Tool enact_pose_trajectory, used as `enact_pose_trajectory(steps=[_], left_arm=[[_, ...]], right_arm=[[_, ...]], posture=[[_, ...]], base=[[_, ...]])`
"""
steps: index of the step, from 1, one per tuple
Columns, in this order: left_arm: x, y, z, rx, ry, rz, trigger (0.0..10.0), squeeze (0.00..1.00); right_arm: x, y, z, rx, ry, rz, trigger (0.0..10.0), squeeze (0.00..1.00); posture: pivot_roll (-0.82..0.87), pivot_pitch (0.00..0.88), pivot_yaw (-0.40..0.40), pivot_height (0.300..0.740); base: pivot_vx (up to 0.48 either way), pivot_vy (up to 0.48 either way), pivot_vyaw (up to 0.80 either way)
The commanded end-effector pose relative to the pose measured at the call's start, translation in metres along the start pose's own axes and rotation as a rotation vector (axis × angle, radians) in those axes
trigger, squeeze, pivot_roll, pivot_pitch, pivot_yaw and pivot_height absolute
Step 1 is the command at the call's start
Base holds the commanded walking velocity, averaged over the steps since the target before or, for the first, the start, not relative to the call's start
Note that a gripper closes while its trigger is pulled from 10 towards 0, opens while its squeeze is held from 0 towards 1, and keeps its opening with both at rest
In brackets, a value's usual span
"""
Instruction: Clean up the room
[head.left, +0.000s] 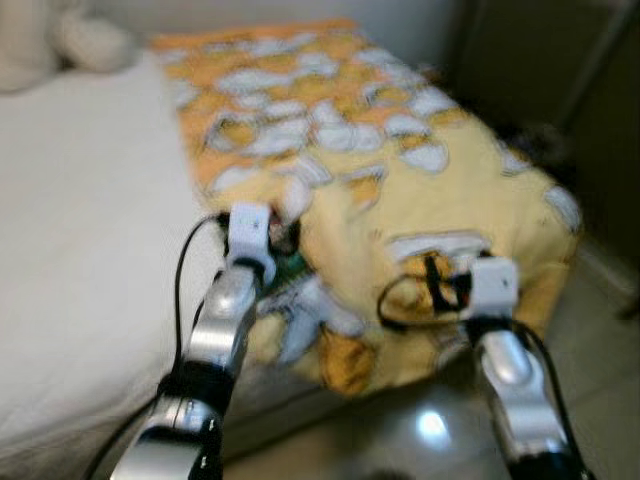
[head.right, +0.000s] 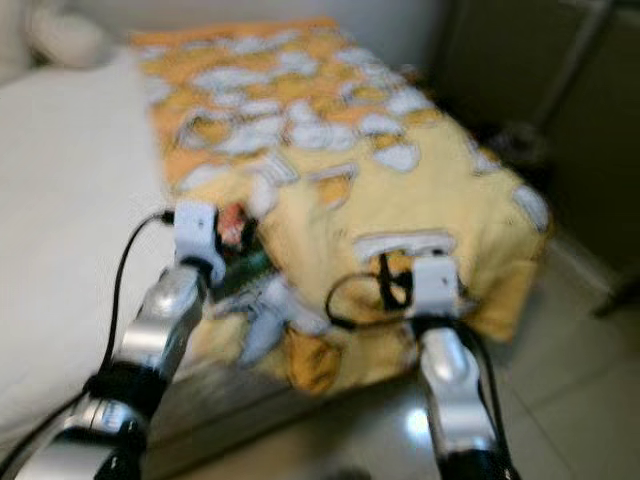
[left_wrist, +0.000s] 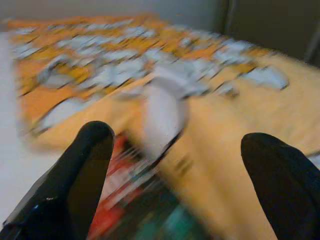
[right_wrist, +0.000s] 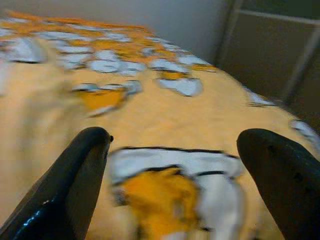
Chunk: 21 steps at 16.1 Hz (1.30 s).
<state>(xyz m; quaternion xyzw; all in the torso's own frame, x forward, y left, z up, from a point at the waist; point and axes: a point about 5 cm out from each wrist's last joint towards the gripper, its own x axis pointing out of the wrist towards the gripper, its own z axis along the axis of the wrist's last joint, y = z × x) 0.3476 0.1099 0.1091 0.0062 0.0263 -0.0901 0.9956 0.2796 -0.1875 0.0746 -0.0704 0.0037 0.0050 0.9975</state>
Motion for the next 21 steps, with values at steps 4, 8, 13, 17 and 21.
enact_pose_trajectory(steps=[4, 8, 13, 17, 21], left_arm=[[0.000, 0.002, -0.009, -0.012, 0.034, 0.048, 10.0, 0.00], [0.000, 0.006, -0.036, -0.098, 0.196, 0.070, 10.0, 0.00], [-0.003, -0.005, -0.057, -0.200, 0.308, 0.068, 10.0, 0.00], [-0.005, -0.011, -0.067, -0.321, 0.362, 0.080, 10.0, 0.00], [-0.004, -0.007, -0.069, -0.522, 0.391, 0.195, 10.0, 0.00]], right_arm=[[-0.009, -0.003, -0.004, 0.003, 0.033, 0.025, 10.0, 0.00], [-0.045, -0.005, -0.005, 0.005, 0.076, 0.086, 10.0, 0.00], [-0.087, 0.004, -0.008, 0.006, 0.159, 0.193, 10.0, 0.00], [-0.096, 0.005, -0.004, 0.013, 0.192, 0.210, 10.0, 0.00], [-0.104, 0.004, 0.000, 0.013, 0.217, 0.221, 10.0, 0.00]], posture=[[-0.16, 0.000, -0.045, 0.740], [-0.23, 0.106, -0.083, 0.740], [-0.29, 0.204, -0.136, 0.740], [-0.32, 0.232, -0.160, 0.740], [-0.34, 0.219, -0.157, 0.740]], base=[[0.000, 0.441, 0.00], [0.000, 0.105, 0.00], [0.000, 0.000, 0.00], [0.000, 0.000, 0.00], [0.000, 0.000, 0.00]])
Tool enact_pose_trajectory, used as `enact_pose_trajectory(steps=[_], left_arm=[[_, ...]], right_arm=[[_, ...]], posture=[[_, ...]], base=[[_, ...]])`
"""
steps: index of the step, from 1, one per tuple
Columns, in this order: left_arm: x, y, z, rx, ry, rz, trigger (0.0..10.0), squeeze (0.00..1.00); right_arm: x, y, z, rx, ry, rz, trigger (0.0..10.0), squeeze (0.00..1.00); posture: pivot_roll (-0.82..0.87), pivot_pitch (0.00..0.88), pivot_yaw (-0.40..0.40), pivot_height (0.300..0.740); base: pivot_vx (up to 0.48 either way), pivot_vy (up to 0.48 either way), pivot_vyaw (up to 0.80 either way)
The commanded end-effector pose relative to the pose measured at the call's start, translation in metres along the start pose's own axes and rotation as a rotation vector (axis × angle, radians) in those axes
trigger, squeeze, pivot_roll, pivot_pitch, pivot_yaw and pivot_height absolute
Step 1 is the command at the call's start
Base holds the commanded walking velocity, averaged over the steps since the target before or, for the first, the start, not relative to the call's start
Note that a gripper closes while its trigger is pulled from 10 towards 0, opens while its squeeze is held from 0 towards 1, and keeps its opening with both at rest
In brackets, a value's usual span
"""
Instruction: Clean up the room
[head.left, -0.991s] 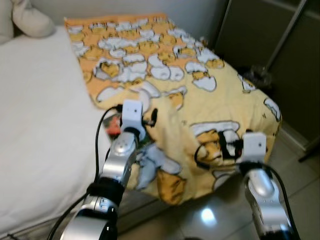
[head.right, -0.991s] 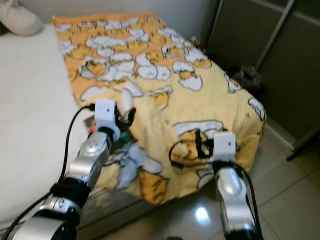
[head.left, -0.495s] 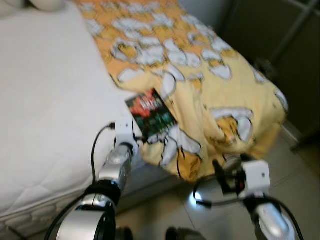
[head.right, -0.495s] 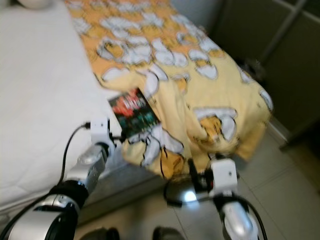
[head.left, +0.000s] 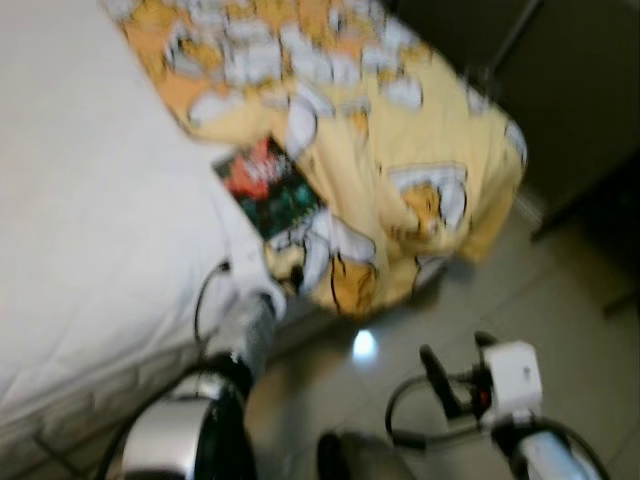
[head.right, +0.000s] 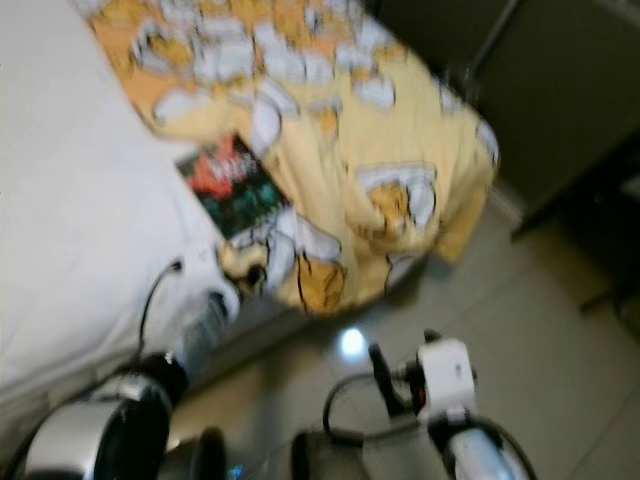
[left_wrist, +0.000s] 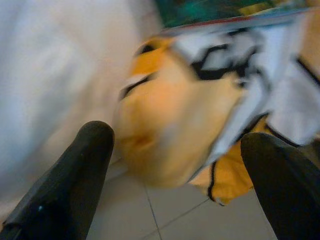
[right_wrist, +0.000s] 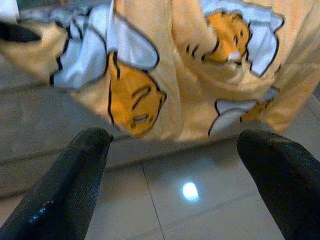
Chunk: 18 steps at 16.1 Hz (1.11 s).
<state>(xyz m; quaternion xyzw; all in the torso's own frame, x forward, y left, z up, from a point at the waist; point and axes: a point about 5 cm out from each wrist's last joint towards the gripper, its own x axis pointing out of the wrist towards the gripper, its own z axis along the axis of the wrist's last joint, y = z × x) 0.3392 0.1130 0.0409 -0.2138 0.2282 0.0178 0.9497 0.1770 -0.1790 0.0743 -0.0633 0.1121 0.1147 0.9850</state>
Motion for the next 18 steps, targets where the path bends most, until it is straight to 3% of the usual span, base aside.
enact_pose_trajectory(steps=[1, 2, 4, 5, 6, 7, 9, 11, 13, 14, 18], left_arm=[[0.001, -0.009, -0.003, -0.083, 0.018, 0.000, 10.0, 0.00], [0.001, -0.010, -0.002, -0.112, 0.012, -0.002, 10.0, 0.00], [0.001, -0.018, 0.006, 0.141, -0.073, -0.014, 10.0, 0.00], [-0.001, -0.018, 0.008, 0.218, -0.117, -0.027, 10.0, 0.00], [-0.012, -0.021, 0.011, 0.367, -0.257, -0.106, 10.0, 0.00], [-0.019, -0.022, 0.014, 0.410, -0.319, -0.141, 10.0, 0.00], [-0.055, -0.025, 0.038, 0.496, -0.514, -0.246, 10.0, 0.00], [-0.069, -0.029, 0.056, 0.524, -0.605, -0.281, 10.0, 0.00], [-0.078, -0.028, 0.072, 0.584, -0.672, -0.295, 10.0, 0.00], [-0.078, -0.027, 0.073, 0.581, -0.659, -0.282, 10.0, 0.00], [-0.073, -0.045, 0.074, 0.540, -0.608, -0.292, 10.0, 0.00]], right_arm=[[-0.003, -0.004, 0.000, 0.006, 0.015, -0.015, 10.0, 0.00], [-0.004, -0.003, 0.000, 0.007, 0.017, -0.014, 10.0, 0.00], [-0.001, -0.006, 0.003, 0.005, -0.004, -0.034, 10.0, 0.00], [0.000, -0.008, 0.005, 0.007, -0.016, -0.046, 10.0, 0.00], [0.006, -0.011, 0.013, 0.005, -0.062, -0.060, 10.0, 0.00], [0.007, -0.012, 0.016, 0.005, -0.082, -0.066, 10.0, 0.00], [0.016, -0.019, 0.023, 0.022, -0.146, -0.096, 10.0, 0.00], [0.030, -0.025, 0.027, 0.050, -0.184, -0.125, 10.0, 0.00], [0.050, -0.026, 0.041, 0.069, -0.243, -0.154, 10.0, 0.00], [0.054, -0.026, 0.045, 0.072, -0.262, -0.158, 10.0, 0.00], [0.069, -0.036, 0.065, 0.032, -0.324, -0.173, 10.0, 0.00]], posture=[[-0.35, 0.220, -0.156, 0.740], [-0.35, 0.210, -0.148, 0.740], [-0.34, 0.182, -0.121, 0.740], [-0.33, 0.170, -0.110, 0.740], [-0.29, 0.119, -0.073, 0.740], [-0.28, 0.112, -0.069, 0.740], [-0.21, 0.058, -0.036, 0.740], [-0.15, 0.000, -0.003, 0.740], [-0.11, 0.000, 0.014, 0.740], [-0.11, 0.000, 0.015, 0.740], [-0.12, 0.000, 0.008, 0.740]], base=[[0.000, 0.000, 0.00], [0.000, 0.000, 0.00], [0.000, 0.000, 0.00], [0.000, 0.000, 0.00], [0.000, 0.000, 0.00], [0.000, 0.000, 0.00], [0.000, 0.000, 0.00], [0.000, 0.000, 0.00], [0.000, 0.000, 0.00], [0.000, 0.000, 0.00], [0.262, 0.000, 0.00]])
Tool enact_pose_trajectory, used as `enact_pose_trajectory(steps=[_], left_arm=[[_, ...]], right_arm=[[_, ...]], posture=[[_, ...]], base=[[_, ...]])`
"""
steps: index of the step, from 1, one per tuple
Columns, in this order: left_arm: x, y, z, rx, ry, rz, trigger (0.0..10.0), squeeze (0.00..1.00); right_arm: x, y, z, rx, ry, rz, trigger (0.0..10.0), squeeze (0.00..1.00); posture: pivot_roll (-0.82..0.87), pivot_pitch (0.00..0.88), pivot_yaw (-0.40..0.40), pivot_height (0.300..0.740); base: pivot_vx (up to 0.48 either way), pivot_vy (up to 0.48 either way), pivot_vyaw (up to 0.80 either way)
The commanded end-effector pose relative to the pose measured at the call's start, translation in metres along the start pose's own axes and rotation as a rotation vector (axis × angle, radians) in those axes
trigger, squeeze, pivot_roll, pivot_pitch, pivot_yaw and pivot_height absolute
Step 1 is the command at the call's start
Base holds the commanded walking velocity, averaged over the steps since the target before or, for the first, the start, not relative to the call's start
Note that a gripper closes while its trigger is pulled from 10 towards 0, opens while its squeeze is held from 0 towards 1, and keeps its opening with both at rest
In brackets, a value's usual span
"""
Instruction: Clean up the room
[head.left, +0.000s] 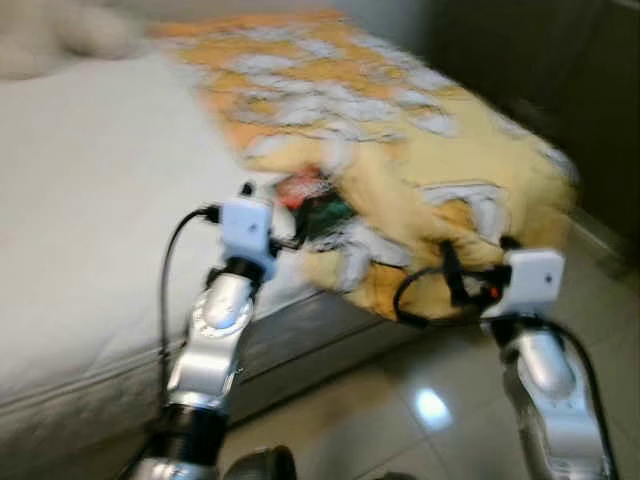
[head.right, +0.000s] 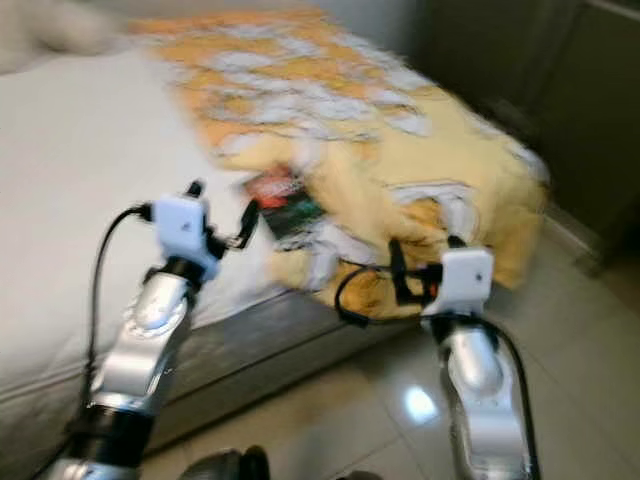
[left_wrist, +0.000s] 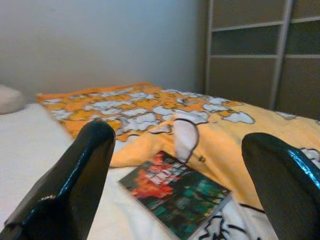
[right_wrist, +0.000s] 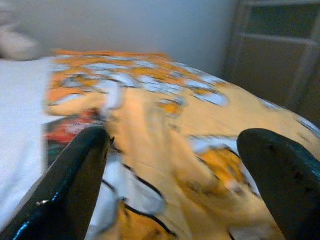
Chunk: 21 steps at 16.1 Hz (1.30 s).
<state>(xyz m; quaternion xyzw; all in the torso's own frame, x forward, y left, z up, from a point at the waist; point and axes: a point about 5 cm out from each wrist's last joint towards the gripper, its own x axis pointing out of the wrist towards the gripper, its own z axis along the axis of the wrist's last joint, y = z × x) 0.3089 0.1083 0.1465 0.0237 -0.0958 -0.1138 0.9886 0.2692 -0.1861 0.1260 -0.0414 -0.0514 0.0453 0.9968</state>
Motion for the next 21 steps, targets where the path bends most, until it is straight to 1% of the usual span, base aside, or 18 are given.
enact_pose_trajectory(steps=[1, 3, 5, 6, 9, 11, 12, 13, 14, 15, 16, 17, 18, 19, 20, 21], left_arm=[[0.006, -0.004, 0.003, 0.013, 0.003, -0.021, 10.0, 0.00], [0.007, -0.006, -0.002, 0.005, 0.034, -0.035, 10.0, 0.00], [0.008, -0.008, -0.005, -0.005, 0.064, -0.035, 10.0, 0.00], [0.010, -0.009, -0.009, 0.002, 0.089, -0.031, 10.0, 0.00], [0.010, -0.008, -0.011, -0.006, 0.101, -0.024, 10.0, 0.00], [0.010, -0.005, -0.012, -0.026, 0.113, 0.001, 10.0, 0.00], [0.007, 0.001, -0.013, -0.028, 0.120, 0.017, 10.0, 0.00], [0.001, 0.008, -0.015, -0.027, 0.129, 0.026, 10.0, 0.00], [-0.027, 0.026, -0.019, -0.042, 0.164, 0.021, 10.0, 0.00], [-0.055, 0.031, -0.026, -0.031, 0.205, -0.022, 10.0, 0.00], [-0.065, 0.031, -0.029, -0.024, 0.220, -0.041, 10.0, 0.00], [-0.079, 0.032, -0.033, 0.019, 0.227, -0.073, 10.0, 0.00], [-0.083, 0.032, -0.033, 0.076, 0.219, -0.069, 10.0, 0.00], [-0.079, 0.028, -0.032, 0.035, 0.202, -0.034, 10.0, 0.00], [-0.075, 0.023, -0.030, 0.023, 0.197, -0.015, 10.0, 0.00], [-0.072, 0.020, -0.028, 0.014, 0.193, 0.011, 10.0, 0.00]], right_arm=[[-0.001, -0.004, 0.001, -0.008, -0.002, -0.011, 10.0, 0.00], [0.002, -0.007, 0.002, -0.028, -0.008, -0.008, 10.0, 0.00], [0.002, -0.011, -0.002, -0.025, 0.011, -0.028, 10.0, 0.00], [0.003, -0.010, -0.002, -0.022, 0.005, -0.018, 10.0, 0.00], [0.003, -0.008, -0.005, -0.023, 0.015, -0.013, 10.0, 0.00], [0.001, -0.007, -0.007, -0.003, 0.019, -0.013, 10.0, 0.00], [-0.003, -0.006, -0.007, -0.008, 0.020, -0.010, 10.0, 0.00], [-0.010, -0.007, -0.007, -0.005, 0.016, -0.015, 10.0, 0.00], [-0.033, -0.007, -0.010, -0.001, 0.026, -0.007, 10.0, 0.00], [-0.060, -0.006, -0.021, -0.020, 0.069, 0.013, 10.0, 0.00], [-0.070, -0.005, -0.025, -0.036, 0.086, 0.025, 10.0, 0.00], [-0.089, -0.004, -0.030, -0.053, 0.103, 0.042, 10.0, 0.00], [-0.102, -0.005, -0.034, -0.037, 0.129, 0.022, 10.0, 0.00], [-0.104, -0.005, -0.035, -0.035, 0.146, 0.025, 10.0, 0.00], [-0.097, -0.003, -0.036, -0.033, 0.144, 0.035, 10.0, 0.00], [-0.084, 0.001, -0.038, -0.028, 0.136, 0.041, 10.0, 0.00]], posture=[[-0.12, 0.000, 0.007, 0.740], [-0.13, 0.000, 0.006, 0.740], [-0.14, 0.000, 0.001, 0.740], [-0.14, 0.000, 0.001, 0.740], [-0.14, 0.000, 0.002, 0.740], [-0.14, 0.000, 0.005, 0.740], [-0.14, 0.000, 0.009, 0.740], [-0.15, 0.000, 0.006, 0.740], [-0.14, 0.000, 0.001, 0.740], [-0.13, 0.000, -0.007, 0.740], [-0.13, 0.000, -0.010, 0.740], [-0.13, 0.000, -0.016, 0.740], [-0.12, 0.000, -0.031, 0.740], [-0.12, 0.000, -0.042, 0.740], [-0.12, 0.000, -0.047, 0.740], [-0.12, 0.000, -0.051, 0.740]], base=[[0.480, 0.000, 0.00], [0.459, 0.000, 0.00], [0.450, 0.000, 0.00], [0.450, 0.000, 0.00], [0.450, 0.000, 0.00], [0.474, 0.000, 0.00], [0.480, 0.000, 0.00], [0.480, 0.000, 0.00], [0.480, 0.000, 0.00], [0.480, 0.000, 0.00], [0.480, 0.000, 0.00], [0.480, 0.000, 0.00], [0.000, 0.000, 0.00], [0.000, 0.000, 0.00], [0.480, 0.000, 0.00], [0.480, 0.000, 0.00]])
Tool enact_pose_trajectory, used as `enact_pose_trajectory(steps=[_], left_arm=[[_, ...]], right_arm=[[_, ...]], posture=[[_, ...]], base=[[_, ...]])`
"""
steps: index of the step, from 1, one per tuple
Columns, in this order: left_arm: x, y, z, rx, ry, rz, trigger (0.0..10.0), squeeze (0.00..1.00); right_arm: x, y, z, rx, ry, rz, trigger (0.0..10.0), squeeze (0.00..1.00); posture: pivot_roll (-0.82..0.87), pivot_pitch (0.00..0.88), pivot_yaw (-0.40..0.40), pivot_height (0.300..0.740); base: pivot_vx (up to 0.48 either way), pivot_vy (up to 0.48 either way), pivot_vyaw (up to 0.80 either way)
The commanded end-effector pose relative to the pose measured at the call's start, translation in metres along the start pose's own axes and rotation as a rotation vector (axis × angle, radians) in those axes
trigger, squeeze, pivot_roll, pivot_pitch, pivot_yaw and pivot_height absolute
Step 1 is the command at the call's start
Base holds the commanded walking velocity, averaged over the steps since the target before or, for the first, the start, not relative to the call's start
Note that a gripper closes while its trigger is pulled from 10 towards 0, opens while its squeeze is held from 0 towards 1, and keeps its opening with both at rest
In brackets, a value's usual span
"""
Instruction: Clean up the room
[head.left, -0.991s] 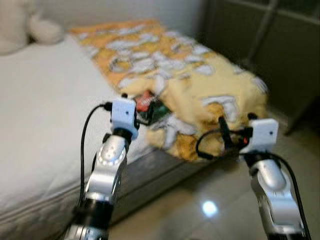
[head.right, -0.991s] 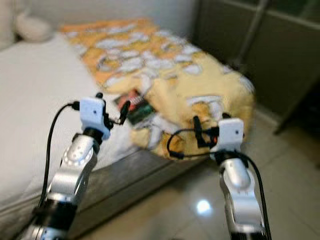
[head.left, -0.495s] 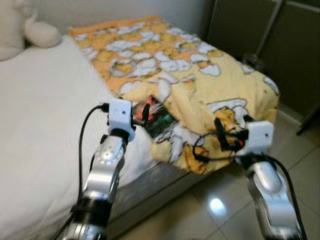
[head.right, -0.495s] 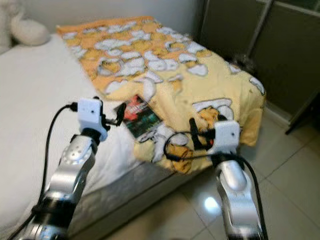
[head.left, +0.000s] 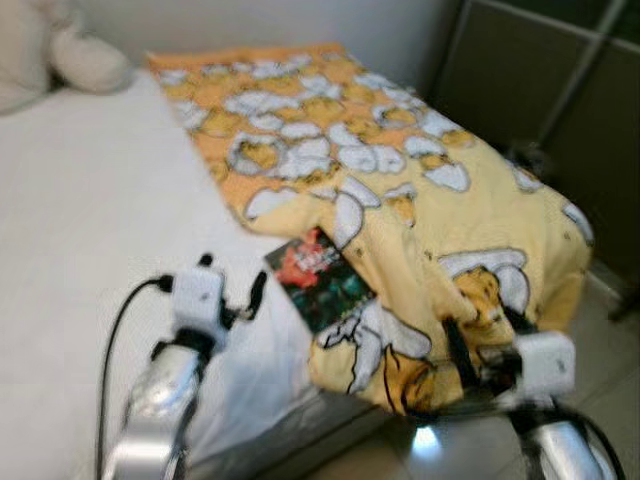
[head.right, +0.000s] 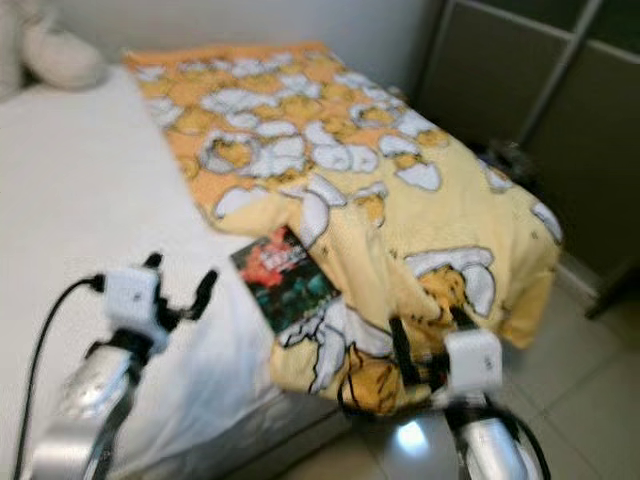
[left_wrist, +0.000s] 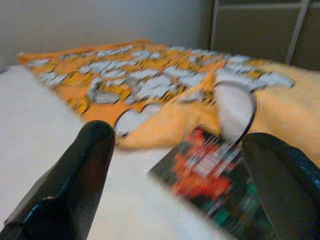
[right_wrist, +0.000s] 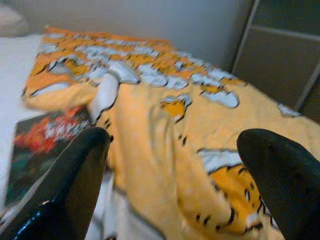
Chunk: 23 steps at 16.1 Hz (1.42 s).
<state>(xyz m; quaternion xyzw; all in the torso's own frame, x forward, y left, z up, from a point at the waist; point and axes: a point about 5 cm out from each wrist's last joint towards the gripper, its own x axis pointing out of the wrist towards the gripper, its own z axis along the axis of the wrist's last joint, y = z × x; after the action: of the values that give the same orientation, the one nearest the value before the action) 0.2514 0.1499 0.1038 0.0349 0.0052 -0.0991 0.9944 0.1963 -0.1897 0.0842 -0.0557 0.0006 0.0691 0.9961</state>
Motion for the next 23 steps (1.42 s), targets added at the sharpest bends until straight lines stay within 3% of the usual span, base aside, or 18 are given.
enact_pose_trajectory(steps=[1, 2, 4, 10, 11, 12, 15, 21, 23], left_arm=[[0.003, -0.008, 0.006, 0.002, -0.012, -0.003, 10.0, 0.00], [0.005, -0.011, 0.007, 0.008, -0.013, -0.017, 10.0, 0.00], [0.008, -0.014, 0.008, 0.021, -0.019, -0.024, 10.0, 0.00], [0.014, -0.020, 0.009, 0.022, -0.003, -0.043, 10.0, 0.00], [0.014, -0.020, 0.009, 0.023, 0.000, -0.045, 10.0, 0.00], [0.012, -0.020, 0.008, 0.025, 0.009, -0.048, 10.0, 0.00], [0.009, -0.019, 0.010, 0.029, 0.016, -0.059, 10.0, 0.00], [0.007, -0.019, 0.011, 0.032, 0.027, -0.054, 10.0, 0.00], [0.004, -0.014, 0.012, 0.019, 0.036, -0.028, 10.0, 0.00]], right_arm=[[0.008, 0.003, -0.006, -0.009, 0.027, -0.007, 10.0, 0.00], [0.009, 0.012, -0.008, -0.007, 0.019, -0.004, 10.0, 0.00], [-0.008, 0.031, -0.007, -0.005, 0.002, -0.014, 10.0, 0.00], [0.006, 0.059, -0.023, -0.028, 0.026, -0.012, 10.0, 0.00], [0.017, 0.051, -0.023, -0.028, 0.032, -0.015, 10.0, 0.00], [0.030, 0.030, -0.017, -0.023, 0.027, -0.045, 10.0, 0.00], [0.034, -0.024, 0.002, -0.009, -0.003, -0.097, 10.0, 0.00], [0.040, -0.018, -0.011, 0.030, 0.047, -0.071, 10.0, 0.00], [0.048, -0.022, -0.021, 0.126, 0.117, -0.085, 10.0, 0.00]], posture=[[-0.12, 0.000, -0.051, 0.740], [-0.12, 0.000, -0.050, 0.740], [-0.12, 0.000, -0.049, 0.740], [-0.12, 0.000, -0.036, 0.740], [-0.12, 0.000, -0.032, 0.740], [-0.11, 0.000, -0.027, 0.740], [-0.09, 0.000, -0.025, 0.740], [-0.08, 0.000, -0.030, 0.740], [-0.06, 0.000, -0.018, 0.740]], base=[[0.480, 0.000, 0.00], [0.480, 0.000, 0.51], [0.465, 0.000, 0.69], [0.425, 0.000, 0.43], [0.000, 0.000, 0.00], [0.000, 0.000, 0.00], [0.000, 0.000, 0.00], [0.177, -0.393, 0.00], [0.366, -0.296, 0.00]])
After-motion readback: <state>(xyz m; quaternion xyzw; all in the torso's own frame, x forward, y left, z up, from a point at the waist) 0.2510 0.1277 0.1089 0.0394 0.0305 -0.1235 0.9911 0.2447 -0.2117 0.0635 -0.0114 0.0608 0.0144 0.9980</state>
